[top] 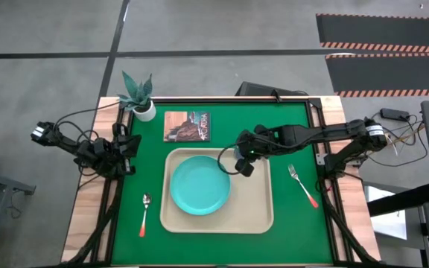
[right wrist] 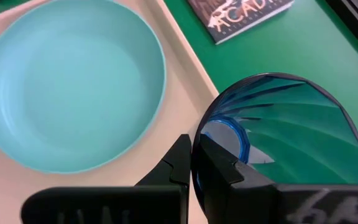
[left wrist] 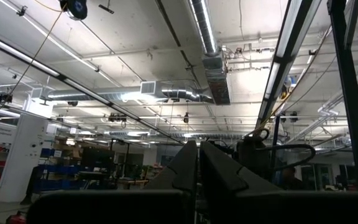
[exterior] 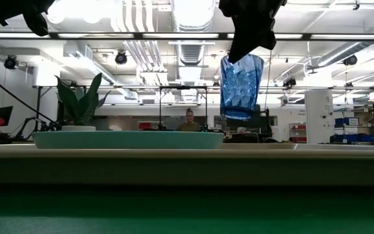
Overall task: Pick and place plate/cup/fork/spoon on tray
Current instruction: Put the blue glass in the top right corner of the serving tray
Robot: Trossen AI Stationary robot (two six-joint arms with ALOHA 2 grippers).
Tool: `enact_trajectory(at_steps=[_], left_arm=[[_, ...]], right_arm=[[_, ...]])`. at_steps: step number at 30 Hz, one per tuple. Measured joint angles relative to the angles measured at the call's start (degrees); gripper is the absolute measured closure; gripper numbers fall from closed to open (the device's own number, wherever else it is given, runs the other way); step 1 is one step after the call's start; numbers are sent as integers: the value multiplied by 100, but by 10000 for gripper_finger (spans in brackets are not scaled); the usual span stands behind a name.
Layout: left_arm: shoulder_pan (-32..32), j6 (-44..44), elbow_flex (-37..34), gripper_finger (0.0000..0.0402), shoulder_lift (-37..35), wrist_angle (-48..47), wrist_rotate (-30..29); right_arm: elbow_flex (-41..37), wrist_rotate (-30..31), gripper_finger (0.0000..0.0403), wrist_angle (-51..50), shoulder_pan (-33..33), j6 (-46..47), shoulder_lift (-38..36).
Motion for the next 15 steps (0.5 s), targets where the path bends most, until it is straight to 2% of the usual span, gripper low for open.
enact_trajectory(at_steps=[15], left_arm=[[-1, -1, 0, 398, 1, -2, 1]], right_arm=[[72, -297, 394, 100, 127, -217, 745]])
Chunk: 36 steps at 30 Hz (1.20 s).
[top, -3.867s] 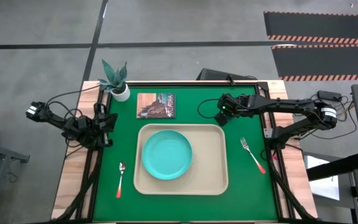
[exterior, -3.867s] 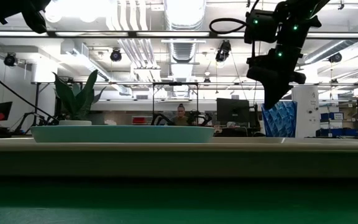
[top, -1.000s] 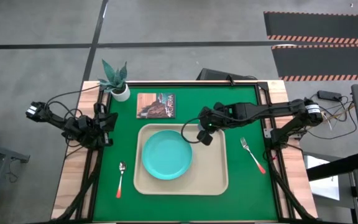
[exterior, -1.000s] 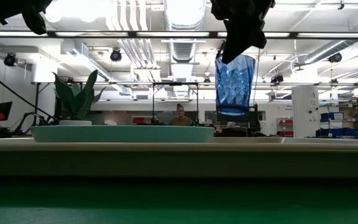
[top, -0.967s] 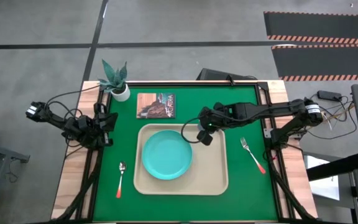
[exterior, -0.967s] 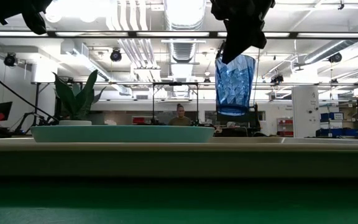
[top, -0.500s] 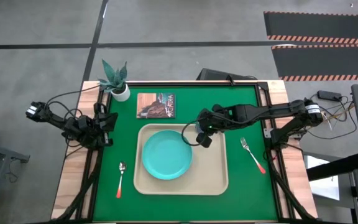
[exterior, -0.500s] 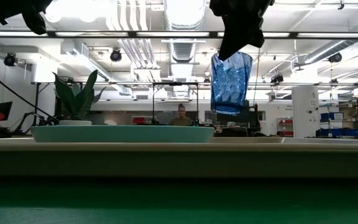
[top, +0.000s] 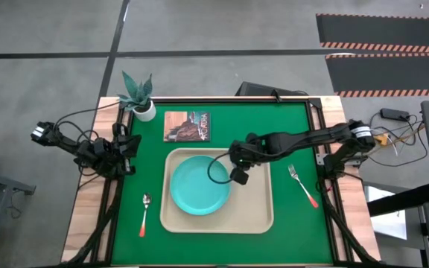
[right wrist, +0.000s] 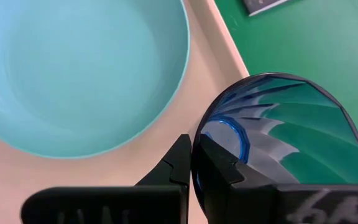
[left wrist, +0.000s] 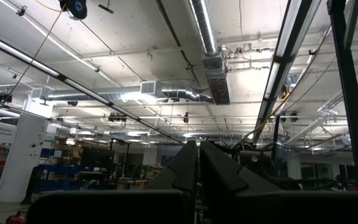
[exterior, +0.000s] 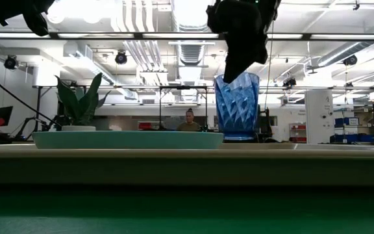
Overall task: Pick and place plate/cup/fork/spoon on tray
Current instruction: Put the blue glass in the top right corner of the serving tray
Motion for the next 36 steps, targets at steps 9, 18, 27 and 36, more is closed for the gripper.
enact_trajectory(at_steps=[9, 18, 27, 36], left_arm=[[1, 0, 0, 398, 1, 7, -1], [-1, 0, 0, 398, -1, 3, -2], [-1, 0, 0, 398, 6, -4, -3], [-1, 0, 0, 398, 6, -44, -6]], right_arm=[[37, 19, 394, 51, 12, -314, 212], [-39, -437, 394, -104, 315, -1966, 185], [-180, -111, 394, -50, 655, -1823, 139], [-392, 177, 394, 52, 848, -1654, 122]])
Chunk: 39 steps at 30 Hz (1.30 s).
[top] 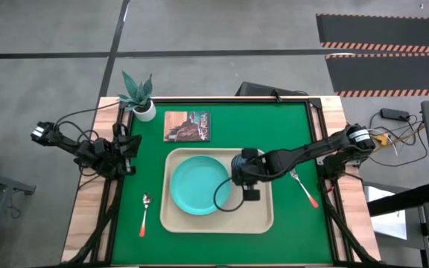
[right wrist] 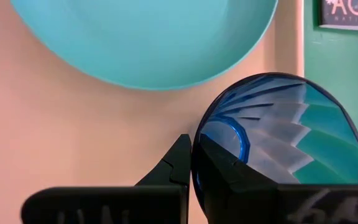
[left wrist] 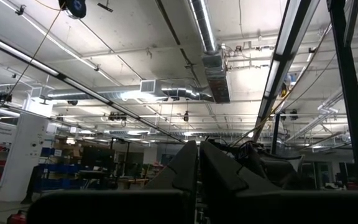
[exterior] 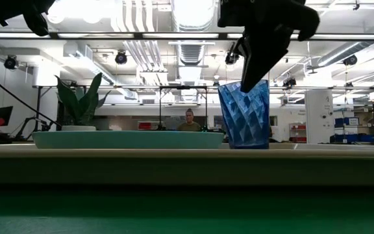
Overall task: Pick and place plate/cup/fork/spoon on tray
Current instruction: Put the blue glass in the top right corner of the serving tray
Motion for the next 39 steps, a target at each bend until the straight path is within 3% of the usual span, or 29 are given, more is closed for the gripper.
enact_trajectory(at_steps=[21, 39], left_arm=[[0, 0, 0, 398, 2, 0, -4], [0, 0, 0, 398, 0, 0, -4]], right_arm=[[-61, 144, 394, 337, -191, -103, 0], [-61, -304, 394, 415, -492, -387, 0]])
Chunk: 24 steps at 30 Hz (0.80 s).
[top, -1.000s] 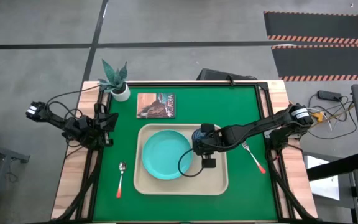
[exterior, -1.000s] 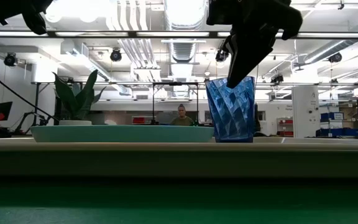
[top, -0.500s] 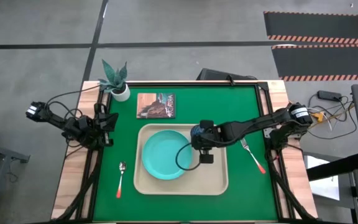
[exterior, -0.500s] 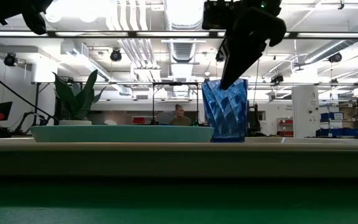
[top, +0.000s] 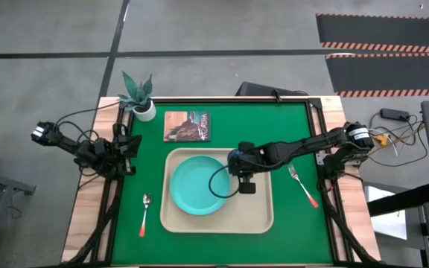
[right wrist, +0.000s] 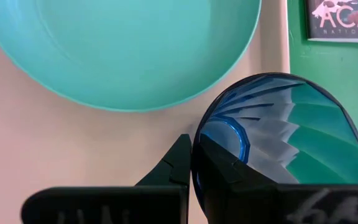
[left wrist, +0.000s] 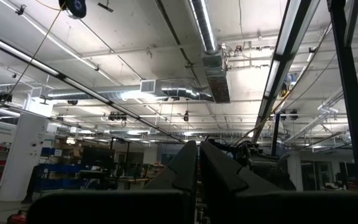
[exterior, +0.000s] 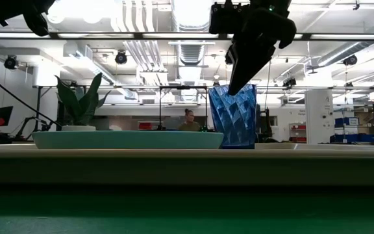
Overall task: Pick and place plate/cup/fork/spoon on tray
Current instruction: Put the blue glass in the top right corner of the serving tray
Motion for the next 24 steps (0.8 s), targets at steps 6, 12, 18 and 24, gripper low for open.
enact_trajectory(at_steps=[6, 12, 18, 24], left_arm=[[1, 0, 0, 398, 0, 0, 0], [0, 0, 0, 398, -2, 0, 0], [2, 0, 0, 398, 0, 1, 0], [2, 0, 0, 398, -2, 2, 0]], right_arm=[[0, 0, 394, 0, 0, -74, -4], [0, 2, 394, -2, 0, -86, -40], [-28, 16, 394, -5, 0, 14, -223], [-321, 24, 394, 26, 0, 250, -571]])
